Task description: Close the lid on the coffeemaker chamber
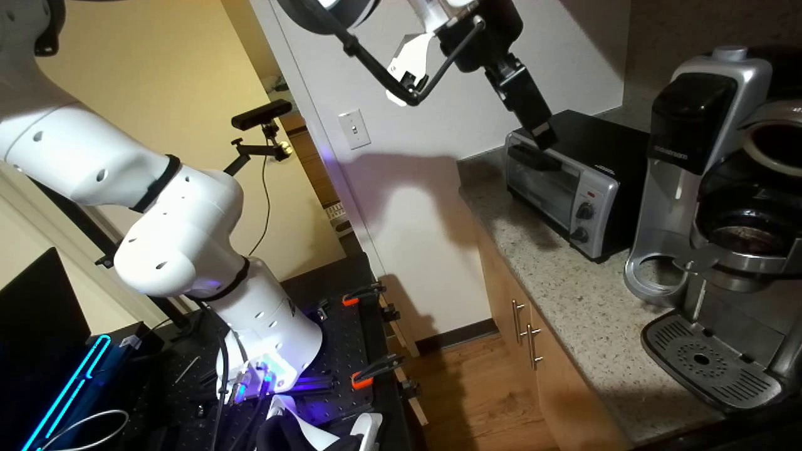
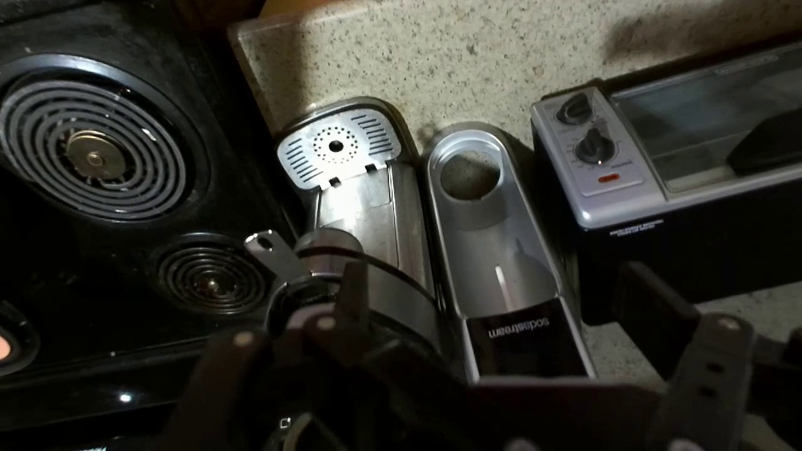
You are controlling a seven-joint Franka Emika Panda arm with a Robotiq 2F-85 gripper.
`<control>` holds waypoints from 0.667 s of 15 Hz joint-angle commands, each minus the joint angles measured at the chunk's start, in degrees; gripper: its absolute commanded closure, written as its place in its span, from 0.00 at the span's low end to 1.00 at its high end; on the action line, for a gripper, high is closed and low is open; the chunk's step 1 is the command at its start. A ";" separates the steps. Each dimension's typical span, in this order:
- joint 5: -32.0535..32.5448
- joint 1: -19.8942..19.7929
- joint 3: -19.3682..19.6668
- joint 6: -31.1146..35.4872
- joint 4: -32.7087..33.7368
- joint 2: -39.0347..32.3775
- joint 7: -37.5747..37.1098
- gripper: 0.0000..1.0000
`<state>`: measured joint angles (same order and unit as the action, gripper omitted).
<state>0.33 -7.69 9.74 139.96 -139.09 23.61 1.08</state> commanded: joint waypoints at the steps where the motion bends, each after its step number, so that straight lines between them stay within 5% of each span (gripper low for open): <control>1: -3.55 0.78 1.07 1.98 4.30 -2.50 1.48 0.00; 10: -8.99 1.19 2.61 0.81 15.91 -9.62 2.16 0.00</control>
<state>-6.42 -7.00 11.60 141.52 -127.96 17.68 1.22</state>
